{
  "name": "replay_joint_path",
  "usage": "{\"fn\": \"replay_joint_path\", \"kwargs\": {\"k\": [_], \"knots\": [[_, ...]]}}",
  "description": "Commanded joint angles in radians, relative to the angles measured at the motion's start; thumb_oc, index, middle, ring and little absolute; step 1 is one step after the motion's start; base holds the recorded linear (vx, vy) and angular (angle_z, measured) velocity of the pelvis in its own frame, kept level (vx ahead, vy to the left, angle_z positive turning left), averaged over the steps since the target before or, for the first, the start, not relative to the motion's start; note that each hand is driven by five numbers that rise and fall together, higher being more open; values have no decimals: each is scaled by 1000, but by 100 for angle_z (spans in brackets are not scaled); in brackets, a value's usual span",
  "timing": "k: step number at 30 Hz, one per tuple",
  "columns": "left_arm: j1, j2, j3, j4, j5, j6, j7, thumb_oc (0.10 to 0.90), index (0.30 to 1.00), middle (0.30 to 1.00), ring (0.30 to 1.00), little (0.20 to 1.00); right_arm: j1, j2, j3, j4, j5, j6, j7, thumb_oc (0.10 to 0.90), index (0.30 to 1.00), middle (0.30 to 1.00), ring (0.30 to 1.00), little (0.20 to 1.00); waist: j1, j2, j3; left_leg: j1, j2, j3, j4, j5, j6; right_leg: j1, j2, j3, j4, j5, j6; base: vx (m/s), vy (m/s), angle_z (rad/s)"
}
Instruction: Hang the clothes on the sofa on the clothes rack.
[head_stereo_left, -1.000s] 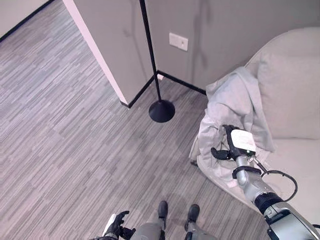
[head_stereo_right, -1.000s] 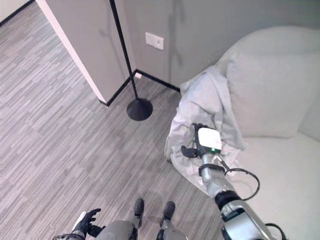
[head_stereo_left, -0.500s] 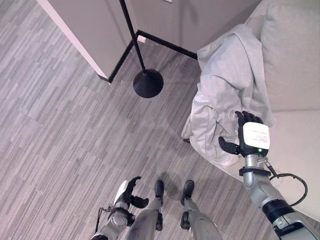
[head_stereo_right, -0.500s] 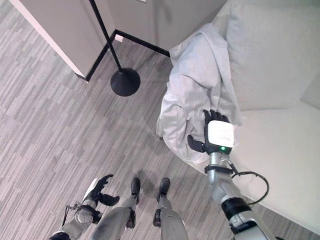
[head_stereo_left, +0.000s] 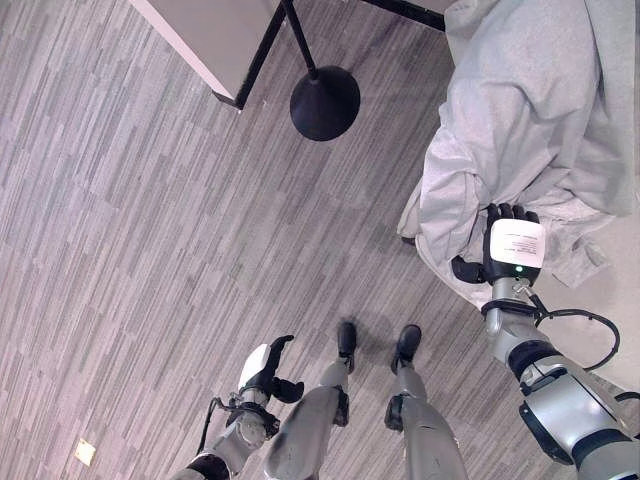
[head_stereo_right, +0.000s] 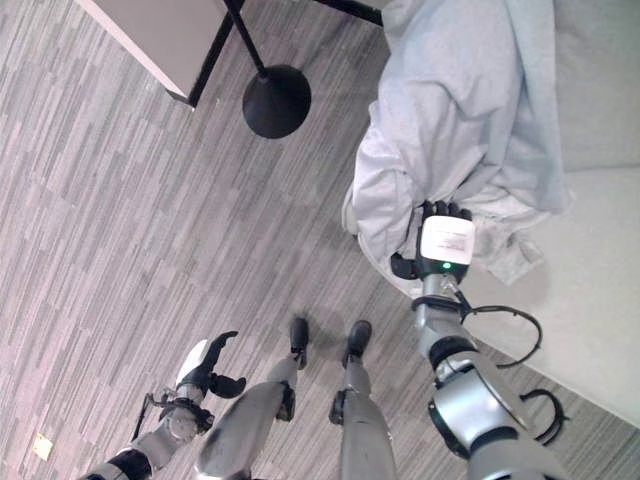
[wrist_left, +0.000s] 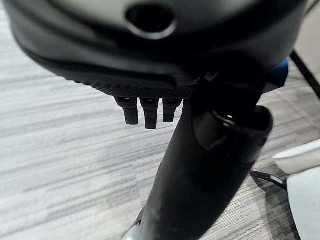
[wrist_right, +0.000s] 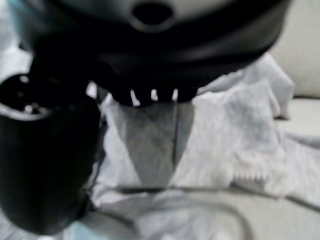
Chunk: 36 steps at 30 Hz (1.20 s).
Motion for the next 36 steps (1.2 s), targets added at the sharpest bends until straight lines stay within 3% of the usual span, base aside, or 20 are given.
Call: {"fn": "replay_joint_path", "kwargs": {"k": [1, 7, 8, 9, 10, 14, 16, 26, 29, 30, 33, 36], "knots": [[-21, 25, -88, 22, 134, -3, 145, 800, 900, 900, 900, 900, -60, -74, 14, -26, -3, 56, -148, 800, 900, 900, 900, 900, -3, -41, -79, -60, 47, -66, -30, 8, -104, -17, -99, 106, 12, -31, 180, 0, 0, 0], [-74, 40, -154, 14, 282, 30, 264, 800, 900, 900, 900, 900, -60, -56, 109, 15, -82, 89, -138, 800, 900, 900, 900, 900, -15, -39, -40, -108, 47, -63, -30, 16, -111, -69, -92, 109, 12, -20, 184, -34, -18, 0], [-83, 37, -161, 20, 300, 37, 280, 800, 900, 900, 900, 900, -49, -38, 137, 27, -113, 102, -128, 761, 841, 841, 841, 841, -20, -39, -33, -123, 45, -62, -30, 22, -112, -85, -91, 111, 11, -14, 184, -50, -19, -2], [-88, 34, -169, 27, 316, 40, 290, 800, 900, 900, 900, 900, -40, -18, 154, 49, -132, 110, -117, 543, 514, 514, 514, 514, -21, -39, -28, -130, 46, -63, -30, 24, -112, -93, -90, 112, 10, -13, 184, -50, -15, -2], [-97, 31, -178, 36, 326, 44, 300, 800, 900, 900, 900, 900, -32, 7, 183, 83, -156, 123, -93, 400, 300, 300, 300, 300, -24, -38, -21, -140, 46, -63, -30, 27, -113, -104, -88, 114, 10, -10, 183, -39, -24, 0], [-138, 10, -190, 66, 331, 60, 325, 800, 900, 900, 900, 900, 15, 114, 229, 215, -188, 143, -10, 400, 300, 300, 300, 300, -29, -28, 2, -169, 45, -62, -30, 36, -117, -133, -88, 113, 11, -6, 182, -22, -21, 0], [-148, 8, -190, 53, 334, 74, 345, 800, 900, 900, 900, 900, 33, 157, 203, 252, -143, 118, 31, 400, 300, 300, 300, 300, -28, -16, 4, -178, 40, -62, -30, 41, -116, -140, -89, 112, 10, 0, 182, -33, 4, 3], [-132, 5, -150, 72, 299, 99, 330, 800, 900, 900, 900, 900, 62, 163, 81, 206, 73, 27, 28, 400, 300, 300, 300, 300, -47, -41, -25, -110, 45, -55, -30, 28, -117, -71, -88, 118, 4, -5, 182, -2, 1, 0], [-108, 4, -116, 70, 244, 91, 289, 800, 900, 900, 900, 900, 78, 160, -30, 149, 261, -56, 3, 400, 300, 300, 300, 300, -54, -56, -51, -65, 56, -50, -30, 14, -121, -25, -86, 115, 4, -17, 180, -3, -25, 2], [-108, 5, -116, 70, 243, 91, 289, 800, 900, 900, 900, 900, 77, 160, -31, 149, 261, -56, 3, 400, 300, 300, 300, 300, -55, -56, -52, -68, 55, -50, -30, 17, -120, -27, -87, 114, 4, -15, 180, 0, 0, 0], [-91, -4, -67, 85, 182, 93, 259, 800, 900, 900, 900, 900, 122, 193, -149, 34, 486, -162, -16, 400, 300, 300, 300, 300, -65, -75, -81, -28, 68, -45, -30, 1, -121, 13, -85, 114, 4, -28, 176, 24, -38, 0], [-55, 12, -10, 45, 146, 93, 228, 800, 900, 900, 900, 900, 217, 234, -220, -194, 627, -256, -14, 400, 300, 300, 300, 300, -78, -98, -115, 19, 76, -36, -30, -10, -117, 60, -79, 112, 4, -40, 170, 51, -65, -1]]}}
